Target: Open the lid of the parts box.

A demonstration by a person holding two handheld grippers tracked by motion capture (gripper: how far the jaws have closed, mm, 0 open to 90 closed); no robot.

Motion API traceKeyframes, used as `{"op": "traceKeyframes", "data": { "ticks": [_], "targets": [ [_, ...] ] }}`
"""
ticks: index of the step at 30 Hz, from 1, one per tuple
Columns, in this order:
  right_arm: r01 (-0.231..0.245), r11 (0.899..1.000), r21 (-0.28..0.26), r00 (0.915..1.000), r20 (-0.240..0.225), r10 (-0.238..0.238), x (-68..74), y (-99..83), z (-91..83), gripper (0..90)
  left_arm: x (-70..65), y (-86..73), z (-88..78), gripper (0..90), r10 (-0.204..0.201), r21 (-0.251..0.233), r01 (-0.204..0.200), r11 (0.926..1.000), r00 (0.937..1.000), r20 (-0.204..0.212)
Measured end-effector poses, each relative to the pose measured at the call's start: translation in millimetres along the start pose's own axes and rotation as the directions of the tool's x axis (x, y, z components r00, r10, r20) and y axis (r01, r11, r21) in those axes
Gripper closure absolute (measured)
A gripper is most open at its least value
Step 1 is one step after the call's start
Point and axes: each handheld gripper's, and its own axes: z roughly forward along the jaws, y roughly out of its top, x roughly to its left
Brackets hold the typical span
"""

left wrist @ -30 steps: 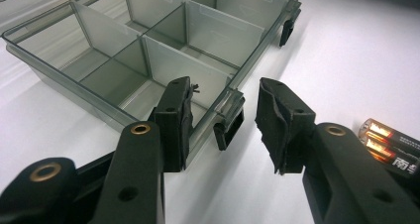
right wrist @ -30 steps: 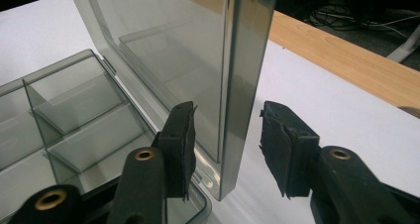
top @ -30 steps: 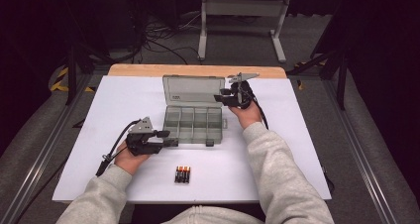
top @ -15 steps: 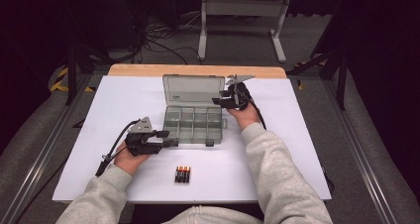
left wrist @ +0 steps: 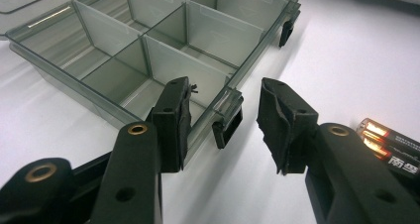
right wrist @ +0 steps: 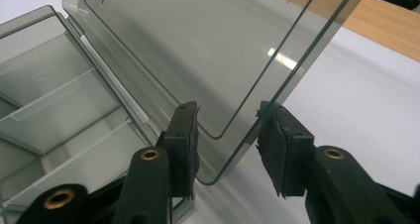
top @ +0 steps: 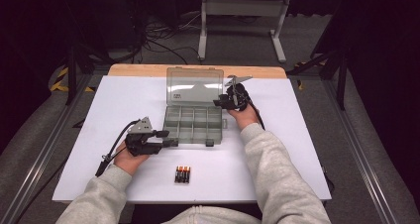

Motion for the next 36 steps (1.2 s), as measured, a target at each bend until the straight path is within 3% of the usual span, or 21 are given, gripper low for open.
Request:
{"op": "traceKeyframes", "data": {
  "ticks": [8,23,29,36],
  "targets": [
    [-0.01,1.0,0.004,0.9998,0.016,0.01,-2.7,-0.8,0.8,51.5,0.0,-0.1,0.2,55.3,0.002,-0.001,-0.002,1.0,1.0,0.001],
    [-0.038,0.999,0.016,0.9991,0.021,0.037,-7.8,-1.2,1.7,46.4,0.1,0.5,-0.8,52.6,-0.012,-0.015,0.012,0.9998,0.9998,0.013],
    [-0.014,1.0,-0.001,0.9989,0.045,0.014,-2.4,4.8,-9.9,40.0,1.5,2.8,-8.0,47.0,-0.006,-0.057,0.007,0.9983,0.9999,0.013],
    [-0.003,0.999,-0.044,0.9997,0.026,0.005,13.4,16.0,-32.7,26.9,4.2,2.8,-27.7,31.5,-0.068,-0.114,0.071,0.991,0.9973,0.026]
  ]
}}
